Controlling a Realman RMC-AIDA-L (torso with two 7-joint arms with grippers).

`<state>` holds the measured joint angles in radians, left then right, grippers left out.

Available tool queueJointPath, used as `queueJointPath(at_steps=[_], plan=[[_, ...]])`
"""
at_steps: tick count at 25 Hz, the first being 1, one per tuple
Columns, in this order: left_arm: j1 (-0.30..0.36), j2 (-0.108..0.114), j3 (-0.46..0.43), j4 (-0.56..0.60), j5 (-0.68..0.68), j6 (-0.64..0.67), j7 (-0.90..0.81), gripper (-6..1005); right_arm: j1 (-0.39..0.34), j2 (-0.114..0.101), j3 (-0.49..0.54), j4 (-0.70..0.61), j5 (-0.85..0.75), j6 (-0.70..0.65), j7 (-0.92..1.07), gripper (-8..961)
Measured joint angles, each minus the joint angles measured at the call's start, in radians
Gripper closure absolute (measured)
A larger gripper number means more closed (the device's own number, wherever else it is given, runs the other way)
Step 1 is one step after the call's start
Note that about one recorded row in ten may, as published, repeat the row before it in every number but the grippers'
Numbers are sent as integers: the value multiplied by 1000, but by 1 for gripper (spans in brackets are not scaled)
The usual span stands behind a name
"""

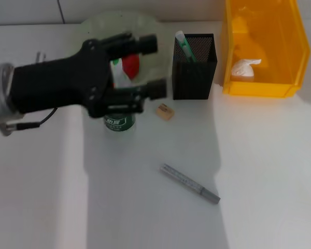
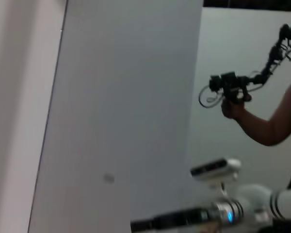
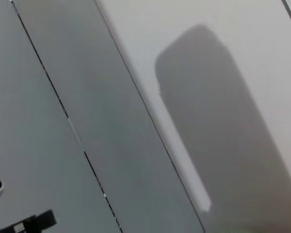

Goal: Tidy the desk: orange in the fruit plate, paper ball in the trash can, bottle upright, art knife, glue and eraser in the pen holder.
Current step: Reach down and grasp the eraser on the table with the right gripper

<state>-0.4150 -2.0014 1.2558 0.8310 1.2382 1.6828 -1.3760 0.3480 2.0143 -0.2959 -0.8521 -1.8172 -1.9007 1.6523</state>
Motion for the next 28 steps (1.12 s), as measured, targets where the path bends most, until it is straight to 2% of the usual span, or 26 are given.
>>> queueJointPath(at_steps=[1, 2, 5, 6, 7, 9, 10, 11, 12, 14, 15, 16, 17, 19, 20, 21, 23, 26, 28], plan=[[26, 3, -52, 0, 78, 59, 0, 181, 28, -1, -19, -136, -10, -23, 99, 218], [26, 3, -52, 0, 78, 59, 0, 171, 28, -1, -19, -136, -10, -23, 99, 218], [64, 1, -106, -2, 155, 88, 0, 153, 73, -6, -105, -312, -48, -38, 258, 218], [84, -2, -125, -8, 178, 93, 5, 153, 116, -12, -197, -419, -101, -39, 382, 218], [84, -2, -125, -8, 178, 93, 5, 153, 116, -12, -197, -419, -101, -39, 382, 218], [97, -3, -131, -11, 187, 96, 11, 153, 174, -19, -298, -514, -193, -40, 508, 218], [102, -3, -132, -12, 194, 97, 12, 153, 245, -24, -407, -577, -314, -42, 626, 218], [106, -3, -133, -13, 218, 100, 13, 153, 281, -25, -459, -591, -379, -42, 676, 218], [106, -3, -133, -13, 218, 100, 13, 153, 281, -25, -459, -591, -379, -42, 676, 218], [106, -2, -134, -13, 248, 101, 13, 153, 360, -27, -556, -587, -507, -43, 746, 219], [106, -1, -135, -13, 262, 101, 13, 153, 422, -21, -614, -561, -610, -36, 783, 219], [106, 2, -136, -14, 287, 100, 13, 153, 453, -12, -638, -541, -658, -30, 794, 219], [106, 2, -136, -14, 287, 100, 13, 153, 453, -12, -638, -541, -658, -30, 794, 219], [106, 4, -138, -16, 311, 97, 13, 153, 508, 14, -660, -502, -750, 0, 801, 219], [105, 5, -142, -17, 322, 96, 13, 153, 548, 42, -679, -461, -823, 48, 801, 219], [104, 4, -153, -20, 338, 94, 13, 153, 567, 57, -695, -432, -856, 79, 802, 219], [97, 1, -188, -32, 377, 90, 13, 153, 578, 61, -713, -404, -869, 102, 804, 219], [85, -5, -246, -52, 436, 85, 14, 153, 622, 68, -803, -254, -881, 228, 825, 219], [85, -5, -250, -53, 441, 84, 14, 153, 631, 69, -817, -223, -878, 252, 827, 219]])
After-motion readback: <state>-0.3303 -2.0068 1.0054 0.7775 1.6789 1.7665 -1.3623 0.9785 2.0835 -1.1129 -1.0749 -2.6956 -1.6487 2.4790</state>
